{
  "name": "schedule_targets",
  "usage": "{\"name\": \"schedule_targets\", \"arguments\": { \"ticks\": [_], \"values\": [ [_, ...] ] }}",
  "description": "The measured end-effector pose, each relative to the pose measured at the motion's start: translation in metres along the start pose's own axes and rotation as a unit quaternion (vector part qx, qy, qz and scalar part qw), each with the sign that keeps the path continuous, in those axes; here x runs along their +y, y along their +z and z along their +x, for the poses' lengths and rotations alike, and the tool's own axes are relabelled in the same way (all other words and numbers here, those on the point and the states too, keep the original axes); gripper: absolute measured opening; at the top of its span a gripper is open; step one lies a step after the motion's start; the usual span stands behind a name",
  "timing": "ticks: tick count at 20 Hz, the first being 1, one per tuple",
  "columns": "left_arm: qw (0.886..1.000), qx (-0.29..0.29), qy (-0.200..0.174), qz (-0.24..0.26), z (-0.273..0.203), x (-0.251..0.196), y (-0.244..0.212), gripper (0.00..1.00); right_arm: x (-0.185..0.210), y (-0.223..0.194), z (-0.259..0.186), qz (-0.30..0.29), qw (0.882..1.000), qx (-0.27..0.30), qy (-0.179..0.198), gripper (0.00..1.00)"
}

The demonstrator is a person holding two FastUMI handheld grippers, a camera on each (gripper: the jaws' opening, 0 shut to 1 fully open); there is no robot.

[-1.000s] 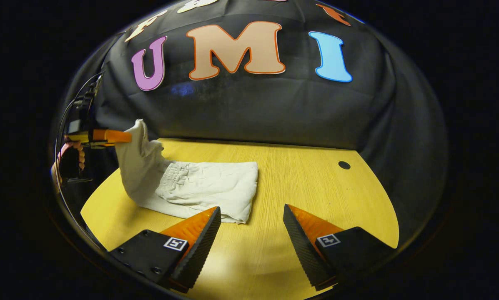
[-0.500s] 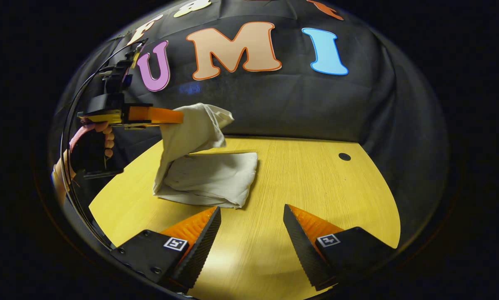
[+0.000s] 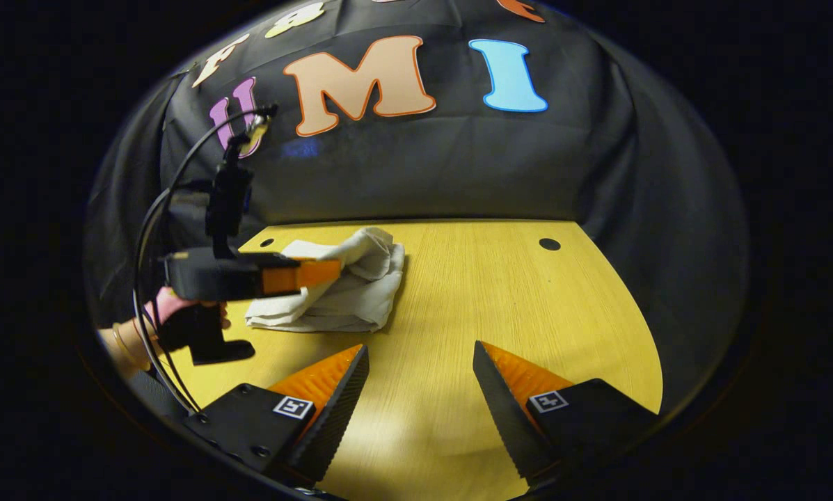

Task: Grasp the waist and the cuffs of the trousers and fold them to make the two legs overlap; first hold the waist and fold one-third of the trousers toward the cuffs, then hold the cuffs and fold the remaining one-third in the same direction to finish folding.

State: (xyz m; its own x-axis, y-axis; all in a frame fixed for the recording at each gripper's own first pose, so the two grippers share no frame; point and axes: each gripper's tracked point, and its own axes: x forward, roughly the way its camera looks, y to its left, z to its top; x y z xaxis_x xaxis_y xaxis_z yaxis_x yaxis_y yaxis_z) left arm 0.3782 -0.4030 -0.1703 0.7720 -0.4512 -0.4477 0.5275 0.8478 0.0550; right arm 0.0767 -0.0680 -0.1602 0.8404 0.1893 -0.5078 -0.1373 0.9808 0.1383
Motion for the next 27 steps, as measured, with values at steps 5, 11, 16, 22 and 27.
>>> {"name": "schedule_targets", "arguments": {
  "ticks": [5, 11, 16, 22, 27],
  "values": [
    [0.998, -0.002, -0.033, -0.049, 0.004, -0.019, -0.016, 0.73, -0.003, 0.004, -0.006, 0.012, 1.000, -0.010, -0.009, 0.97],
    [0.999, -0.033, 0.024, -0.032, -0.050, 0.028, -0.001, 0.95, 0.015, 0.030, -0.013, 0.010, 0.998, -0.057, -0.004, 0.97],
    [0.996, -0.055, 0.069, -0.030, -0.124, 0.068, 0.012, 0.95, 0.048, 0.049, -0.019, 0.029, 0.996, -0.088, 0.020, 0.96],
    [0.988, -0.071, 0.133, -0.042, -0.196, 0.116, 0.002, 0.95, 0.075, 0.067, -0.032, 0.049, 0.992, -0.116, 0.017, 0.96],
    [0.983, -0.073, 0.153, -0.067, -0.234, 0.131, -0.012, 0.94, 0.088, 0.073, -0.046, 0.035, 0.991, -0.127, 0.001, 0.96]
  ]
}}
